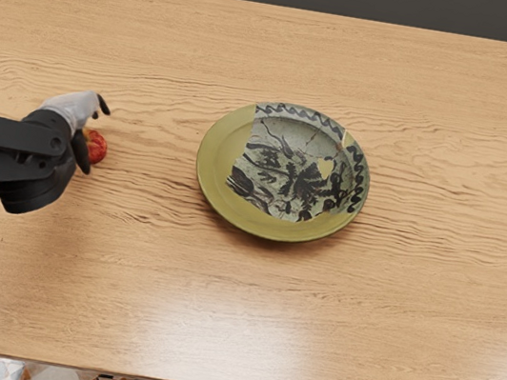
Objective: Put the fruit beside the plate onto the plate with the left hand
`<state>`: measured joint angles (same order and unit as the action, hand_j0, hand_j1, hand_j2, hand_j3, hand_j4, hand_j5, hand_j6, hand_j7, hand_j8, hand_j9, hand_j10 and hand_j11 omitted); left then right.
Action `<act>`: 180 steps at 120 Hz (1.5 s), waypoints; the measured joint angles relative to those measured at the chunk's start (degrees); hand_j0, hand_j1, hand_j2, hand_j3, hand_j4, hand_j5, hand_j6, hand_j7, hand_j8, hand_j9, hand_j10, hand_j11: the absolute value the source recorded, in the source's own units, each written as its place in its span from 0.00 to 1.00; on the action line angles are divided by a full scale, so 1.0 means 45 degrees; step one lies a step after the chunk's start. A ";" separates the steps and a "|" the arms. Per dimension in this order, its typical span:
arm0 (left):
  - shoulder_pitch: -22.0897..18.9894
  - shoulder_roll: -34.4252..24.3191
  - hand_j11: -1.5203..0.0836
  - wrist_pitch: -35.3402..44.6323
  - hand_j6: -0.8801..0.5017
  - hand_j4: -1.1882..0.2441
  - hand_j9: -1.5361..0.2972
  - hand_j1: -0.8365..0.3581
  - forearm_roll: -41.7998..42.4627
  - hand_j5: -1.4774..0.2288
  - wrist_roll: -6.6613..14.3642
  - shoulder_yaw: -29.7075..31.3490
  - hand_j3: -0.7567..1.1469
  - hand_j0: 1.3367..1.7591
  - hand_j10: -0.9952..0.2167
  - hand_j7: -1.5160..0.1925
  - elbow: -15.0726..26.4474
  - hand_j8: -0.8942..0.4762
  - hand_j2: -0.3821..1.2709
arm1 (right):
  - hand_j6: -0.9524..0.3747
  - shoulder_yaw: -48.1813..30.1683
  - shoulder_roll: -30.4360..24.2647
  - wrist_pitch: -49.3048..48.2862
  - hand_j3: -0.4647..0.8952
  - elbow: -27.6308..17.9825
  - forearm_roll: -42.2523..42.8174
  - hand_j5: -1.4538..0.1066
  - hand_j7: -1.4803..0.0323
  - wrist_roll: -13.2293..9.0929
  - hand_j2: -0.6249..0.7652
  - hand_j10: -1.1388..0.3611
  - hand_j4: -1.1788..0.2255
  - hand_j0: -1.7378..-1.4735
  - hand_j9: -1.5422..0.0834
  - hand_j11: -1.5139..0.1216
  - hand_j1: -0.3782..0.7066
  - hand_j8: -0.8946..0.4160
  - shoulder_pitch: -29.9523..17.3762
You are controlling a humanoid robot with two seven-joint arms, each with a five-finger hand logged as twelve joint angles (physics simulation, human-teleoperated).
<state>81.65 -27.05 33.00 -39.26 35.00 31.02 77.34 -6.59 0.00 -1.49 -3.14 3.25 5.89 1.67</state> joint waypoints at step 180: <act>0.0702 -0.0516 0.22 0.0286 0.50 0.58 0.21 0.38 0.0075 0.12 0.0024 -0.0335 0.40 0.73 0.14 0.20 0.0061 0.44 0.47 | 0.69 -0.0012 0.0000 0.0000 0.34 0.0031 0.0000 0.90 0.95 -0.0001 0.44 0.73 0.81 0.30 0.92 0.90 0.07 0.65 0.0000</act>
<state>84.81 -29.37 34.29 -38.92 35.11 29.51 77.61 -6.65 0.00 -1.49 -3.00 3.25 5.89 1.67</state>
